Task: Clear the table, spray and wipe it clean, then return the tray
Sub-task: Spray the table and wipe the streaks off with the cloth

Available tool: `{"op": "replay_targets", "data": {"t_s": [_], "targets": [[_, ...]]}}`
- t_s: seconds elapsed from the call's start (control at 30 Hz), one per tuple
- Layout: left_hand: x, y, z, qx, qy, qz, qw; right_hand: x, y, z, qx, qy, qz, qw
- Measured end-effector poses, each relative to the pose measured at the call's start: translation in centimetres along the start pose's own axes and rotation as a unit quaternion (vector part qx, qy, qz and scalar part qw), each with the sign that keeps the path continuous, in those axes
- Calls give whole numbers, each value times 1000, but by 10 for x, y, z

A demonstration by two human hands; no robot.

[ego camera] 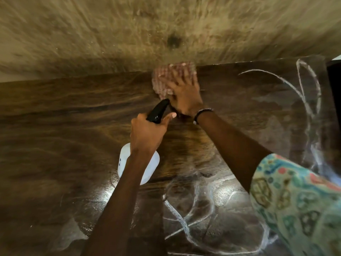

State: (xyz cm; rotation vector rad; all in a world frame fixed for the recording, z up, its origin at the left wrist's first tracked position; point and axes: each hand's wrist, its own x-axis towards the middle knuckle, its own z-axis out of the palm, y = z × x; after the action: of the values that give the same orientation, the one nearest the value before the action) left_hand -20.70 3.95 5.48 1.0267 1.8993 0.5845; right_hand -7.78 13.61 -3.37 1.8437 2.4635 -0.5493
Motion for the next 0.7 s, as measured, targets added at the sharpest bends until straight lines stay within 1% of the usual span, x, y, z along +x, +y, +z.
{"op": "replay_targets", "data": {"t_s": [0.07,0.13,0.2,0.23,0.3,0.4,0.47,0.53,0.57,0.6,0.7], "targets": [[0,0,-3,-5,0,1,1000,-18,-13,11,-15,-10,-71,997],[-2,1,-5,-4,0,-1,1000,-49,-6,22,-30,-11,-136,990],[-4,-1,-6,2,3,4,1000,-82,21,27,-57,-9,-169,984],[-5,-1,-7,4,1,5,1000,-96,41,25,-64,-6,-167,984],[-7,-2,-8,-6,1,3,1000,-111,79,12,-51,6,-122,991],[-12,-4,-7,-18,3,5,1000,-90,106,-7,-19,26,3,999],[-15,-7,-4,-19,0,12,1000,-58,93,-11,-4,39,77,996],[-18,-11,-2,-15,-5,17,1000,-32,66,-9,2,43,108,993],[-19,-13,0,-16,-11,15,1000,-25,52,-6,2,39,98,994],[-20,-16,1,-15,-15,16,1000,-23,38,-1,-3,30,70,997],[-29,-20,1,-6,-16,14,1000,-51,8,17,-30,8,-80,996]]}}
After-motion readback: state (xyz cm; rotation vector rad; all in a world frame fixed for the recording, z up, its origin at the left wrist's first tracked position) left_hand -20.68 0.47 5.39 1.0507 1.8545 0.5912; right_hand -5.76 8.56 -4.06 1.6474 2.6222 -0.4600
